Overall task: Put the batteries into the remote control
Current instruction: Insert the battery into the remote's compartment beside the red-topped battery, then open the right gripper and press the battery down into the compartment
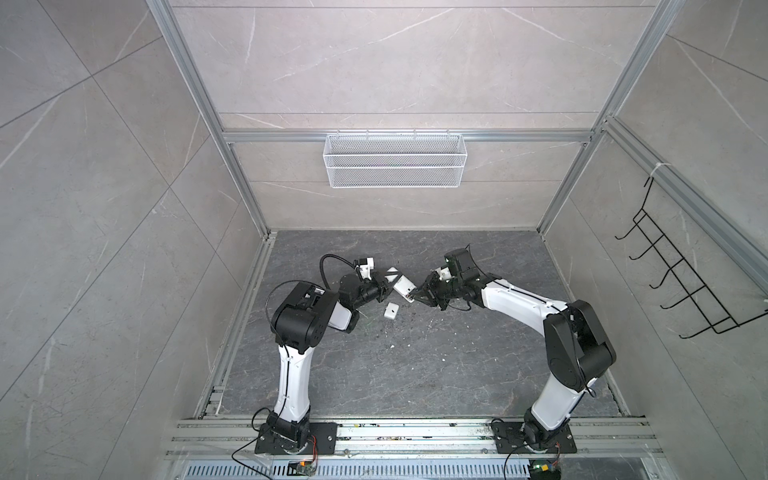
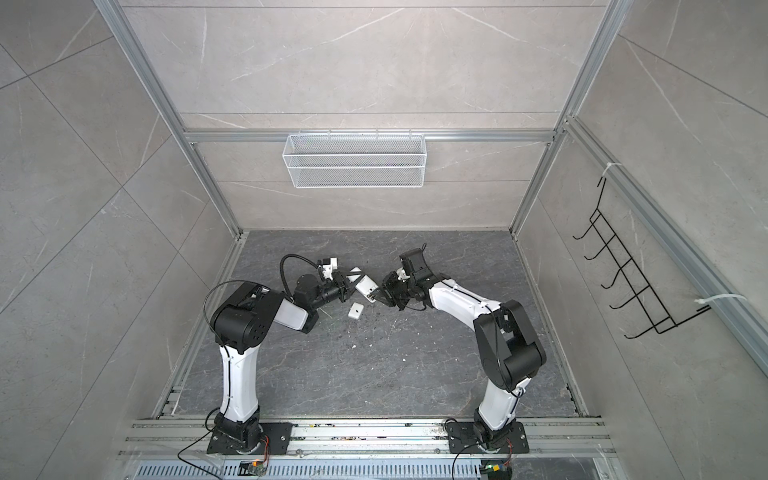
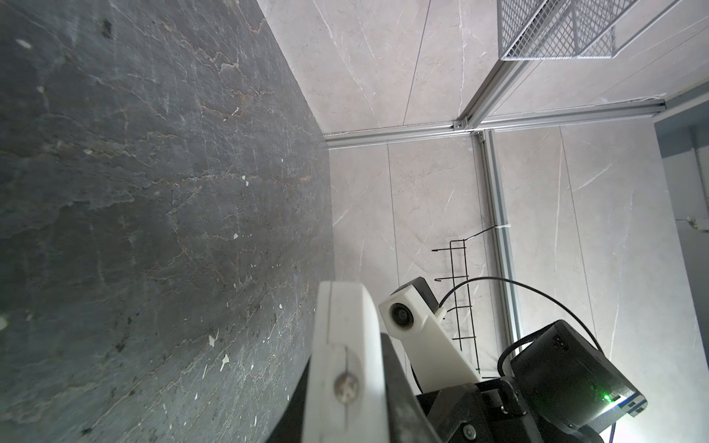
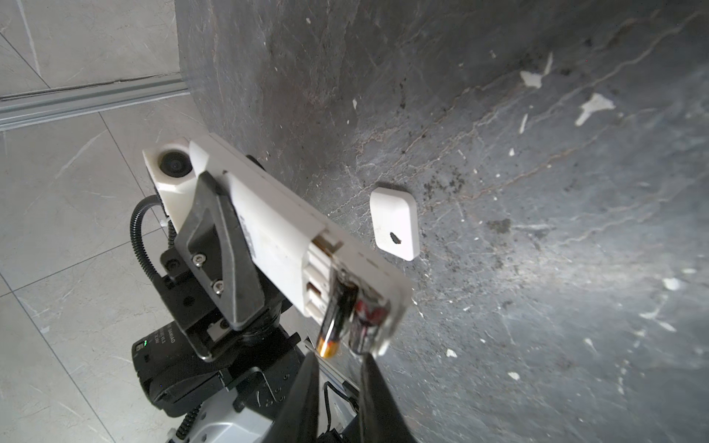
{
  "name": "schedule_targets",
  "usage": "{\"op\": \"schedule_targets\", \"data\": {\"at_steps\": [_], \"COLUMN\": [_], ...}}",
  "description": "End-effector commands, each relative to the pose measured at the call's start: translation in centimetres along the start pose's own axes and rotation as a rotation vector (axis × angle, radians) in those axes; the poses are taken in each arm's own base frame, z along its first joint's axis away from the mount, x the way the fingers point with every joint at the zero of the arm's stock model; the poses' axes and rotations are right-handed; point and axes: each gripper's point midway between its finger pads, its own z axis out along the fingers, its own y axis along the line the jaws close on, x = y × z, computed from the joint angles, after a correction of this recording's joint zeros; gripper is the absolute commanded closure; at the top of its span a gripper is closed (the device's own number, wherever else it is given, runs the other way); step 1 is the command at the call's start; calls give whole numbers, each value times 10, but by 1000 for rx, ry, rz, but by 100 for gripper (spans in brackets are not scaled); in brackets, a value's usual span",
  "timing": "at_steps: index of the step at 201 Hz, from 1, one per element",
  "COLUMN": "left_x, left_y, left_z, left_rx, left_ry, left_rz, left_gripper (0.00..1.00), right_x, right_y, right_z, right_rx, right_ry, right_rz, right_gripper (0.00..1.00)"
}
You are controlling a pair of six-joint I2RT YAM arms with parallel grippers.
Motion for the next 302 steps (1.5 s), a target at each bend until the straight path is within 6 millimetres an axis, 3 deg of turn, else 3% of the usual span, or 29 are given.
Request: {"op": "schedule_targets", "data": {"at_steps": [1,20,44,56,77,103,138,182,242,302], "left_x": [-7,-4,-1,0,4,8,11,12,13,12], "left_y": [-22,-21,-18,-18,-24,-32,-41,-53,-53,-57], "left_z": [-4,-9,-15,-17,-20,-25,-30,-32,-34,-34], "left_rx": [71,64,54,53,60,70,79,98,94,101], "left_ry": [-12,-5,8,22,52,63,60,67,66,62], "left_rz": [-2,-21,-65,-95,-115,-131,-145,-149,-152,-193], "left_gripper": [100,100,100,100,100,100,100,100,100,100], "right_x": [3,5,7,7,4,1,1,24,29,26], "right_y": [11,19,44,49,44,39,41,46,53,47], "right_z": [-15,-23,-40,-47,-50,-39,-23,0,-2,5], "right_rx": [-2,-4,-42,-25,24,35,22,60,40,56], "right_ry": [-11,-18,-51,-93,-127,-119,-104,-63,-78,-70], "right_rz": [-59,-135,-378,-537,-713,-786,-809,-901,-915,-916], "right_gripper": [78,77,71,62,35,22,21,20,22,25]}}
